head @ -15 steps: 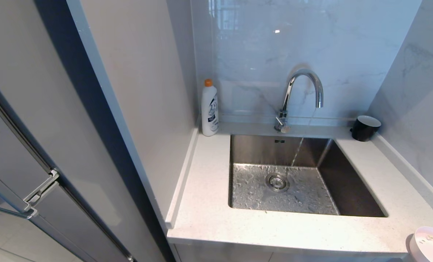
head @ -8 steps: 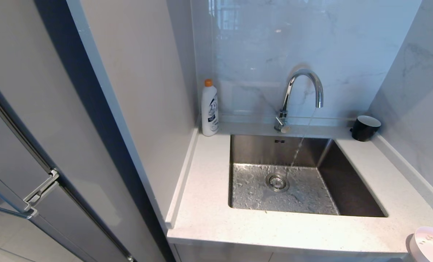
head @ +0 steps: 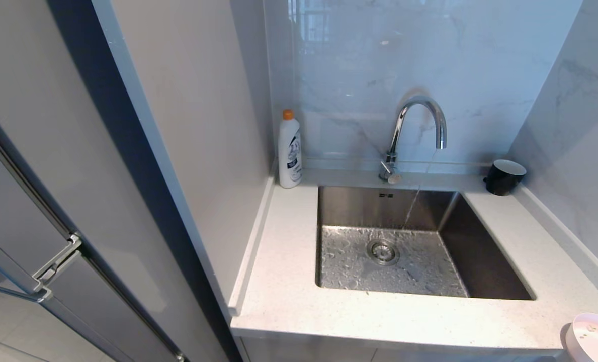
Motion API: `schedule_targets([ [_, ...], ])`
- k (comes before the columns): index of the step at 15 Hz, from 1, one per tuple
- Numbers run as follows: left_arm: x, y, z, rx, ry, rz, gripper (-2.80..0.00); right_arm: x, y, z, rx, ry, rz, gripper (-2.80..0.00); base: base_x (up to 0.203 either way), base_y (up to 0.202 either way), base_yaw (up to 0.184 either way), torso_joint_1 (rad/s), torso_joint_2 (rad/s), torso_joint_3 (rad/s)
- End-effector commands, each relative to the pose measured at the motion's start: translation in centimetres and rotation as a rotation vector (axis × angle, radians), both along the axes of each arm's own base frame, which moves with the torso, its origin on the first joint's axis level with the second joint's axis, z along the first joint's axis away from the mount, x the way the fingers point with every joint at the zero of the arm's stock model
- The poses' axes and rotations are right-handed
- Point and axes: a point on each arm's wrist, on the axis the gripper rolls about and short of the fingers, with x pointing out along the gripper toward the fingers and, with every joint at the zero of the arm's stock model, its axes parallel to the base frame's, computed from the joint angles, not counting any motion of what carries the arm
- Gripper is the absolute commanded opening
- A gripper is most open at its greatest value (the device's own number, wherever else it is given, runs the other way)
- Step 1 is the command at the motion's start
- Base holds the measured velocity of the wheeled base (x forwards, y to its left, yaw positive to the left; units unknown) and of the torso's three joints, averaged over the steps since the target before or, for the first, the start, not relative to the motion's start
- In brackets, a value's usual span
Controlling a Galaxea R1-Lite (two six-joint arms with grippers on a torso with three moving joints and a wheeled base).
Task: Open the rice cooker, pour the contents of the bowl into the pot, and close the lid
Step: Turn off the tap
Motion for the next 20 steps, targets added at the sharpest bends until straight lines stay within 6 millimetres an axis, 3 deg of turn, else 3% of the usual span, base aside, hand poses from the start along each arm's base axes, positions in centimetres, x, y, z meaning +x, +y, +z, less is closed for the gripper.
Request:
schedule_targets([
  [1,0.01,0.0,0.0,-0.001,0.001,0.001,-2.8,0.22,0.0,-0.75,-0.001,0.028,0.001,-2.8,0.0,0.0,0.0,0.0,0.0,0.0],
  [20,0.01,0.0,0.0,-0.001,0.001,0.001,-2.8,0.22,0.0,-0.78,-0.018,0.03,-0.003,-2.8,0.0,0.0,0.0,0.0,0.0,0.0],
])
